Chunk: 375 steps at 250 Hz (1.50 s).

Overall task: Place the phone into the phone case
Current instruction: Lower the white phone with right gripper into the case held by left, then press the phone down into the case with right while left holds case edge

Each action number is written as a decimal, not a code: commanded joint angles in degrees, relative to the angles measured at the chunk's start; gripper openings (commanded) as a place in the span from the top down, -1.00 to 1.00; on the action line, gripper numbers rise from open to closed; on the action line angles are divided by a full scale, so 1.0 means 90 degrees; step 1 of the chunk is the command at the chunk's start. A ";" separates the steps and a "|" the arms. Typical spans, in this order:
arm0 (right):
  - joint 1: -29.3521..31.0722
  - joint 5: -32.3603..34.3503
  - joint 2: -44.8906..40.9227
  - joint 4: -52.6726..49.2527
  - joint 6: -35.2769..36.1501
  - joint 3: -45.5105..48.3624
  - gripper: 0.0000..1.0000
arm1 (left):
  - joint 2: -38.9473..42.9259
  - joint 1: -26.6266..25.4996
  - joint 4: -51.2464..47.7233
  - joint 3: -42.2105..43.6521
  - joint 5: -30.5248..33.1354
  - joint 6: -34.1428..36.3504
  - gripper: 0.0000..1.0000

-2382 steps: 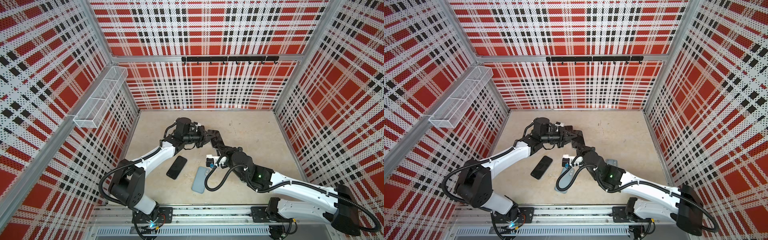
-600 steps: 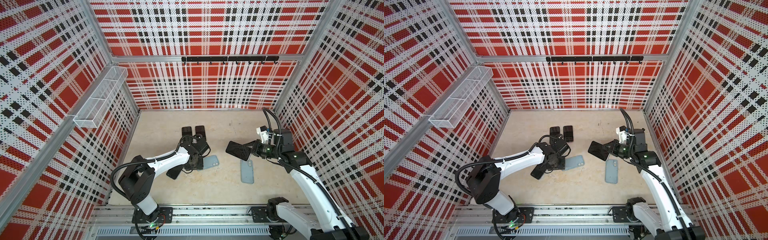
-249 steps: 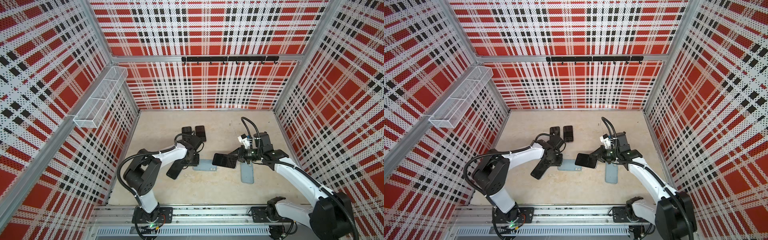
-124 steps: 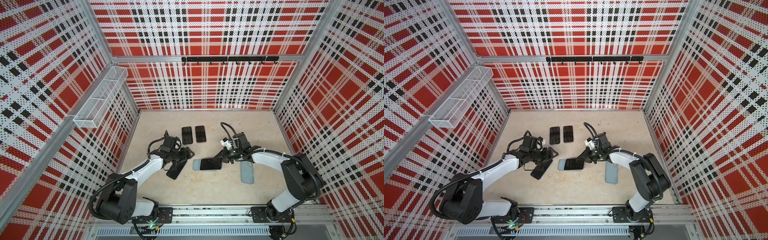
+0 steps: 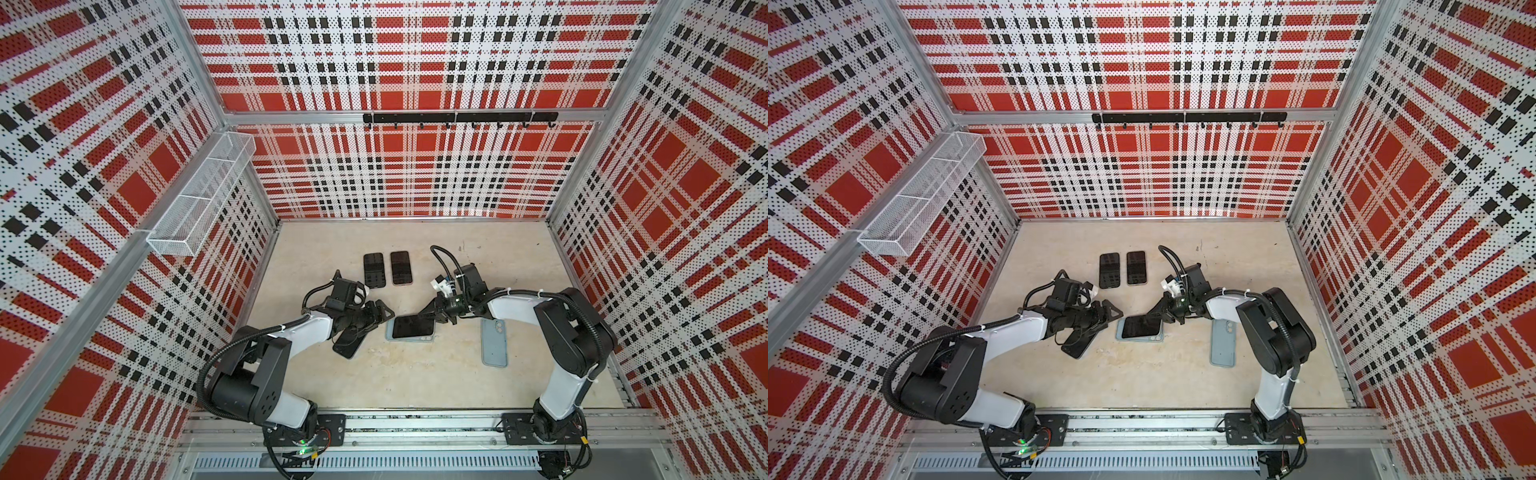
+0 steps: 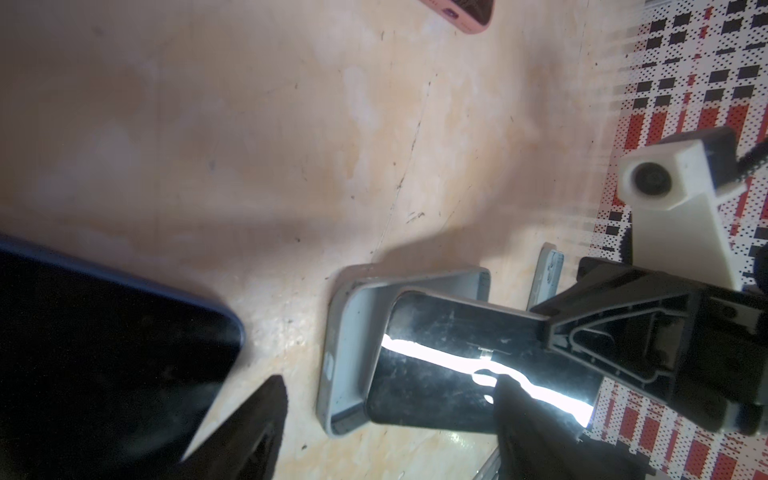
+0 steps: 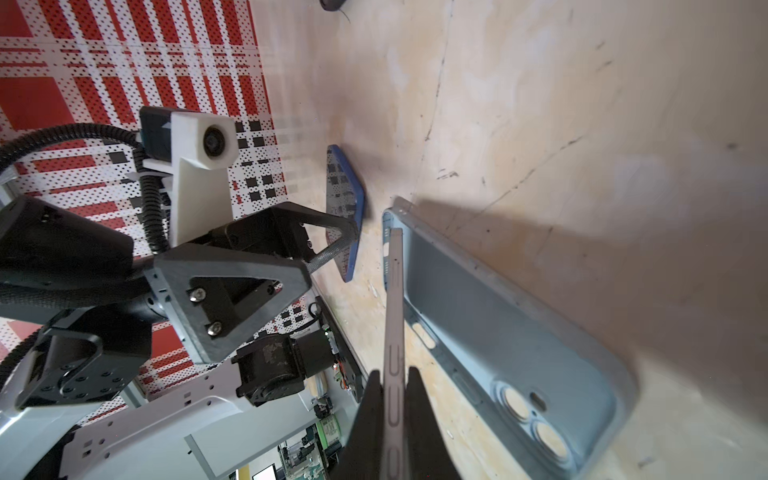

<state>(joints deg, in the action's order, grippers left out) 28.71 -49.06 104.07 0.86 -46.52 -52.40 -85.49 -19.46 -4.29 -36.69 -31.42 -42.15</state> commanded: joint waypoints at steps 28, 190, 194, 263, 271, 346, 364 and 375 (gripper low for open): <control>0.0039 -0.0164 0.0392 0.0176 0.0330 -0.0199 1.00 | -0.0410 -0.0242 0.0581 0.0052 -0.0145 -0.0225 -0.60; 0.0062 0.0717 0.1081 -0.0287 0.1072 -0.0031 0.97 | -0.0649 -0.0689 0.1083 0.0228 -0.0069 -0.0686 -0.60; 0.0062 0.0788 0.1051 -0.0270 0.1057 0.0002 0.96 | -0.0647 -0.0689 0.1083 0.0236 -0.0065 -0.0687 -0.60; 0.0188 0.1563 0.0600 0.0251 0.0922 0.0561 0.56 | -0.0649 -0.0720 0.1107 0.0321 -0.0007 -0.0702 -0.61; 0.0192 0.1580 0.0574 0.0278 0.0911 0.0575 0.53 | -0.0654 -0.0721 0.1112 0.0321 -0.0008 -0.0699 -0.61; 0.0280 0.2264 0.0041 -0.0386 0.1303 0.0369 0.15 | -0.0480 -0.0728 0.1199 0.0489 0.0055 -0.0712 -0.62; 0.0296 0.2624 -0.0210 -0.0703 0.1440 0.0330 0.08 | -0.0419 -0.0734 0.1265 0.0569 0.0077 -0.0758 -0.62; 0.0301 0.2847 -0.0376 -0.0905 0.1546 0.0294 0.04 | -0.0396 -0.0729 0.1319 0.0608 0.0100 -0.0783 -0.62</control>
<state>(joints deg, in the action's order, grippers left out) 31.59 -34.35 103.46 1.78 -36.07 -49.45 -89.69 -25.47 8.64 -33.50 -31.00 -47.83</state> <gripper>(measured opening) 0.463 0.811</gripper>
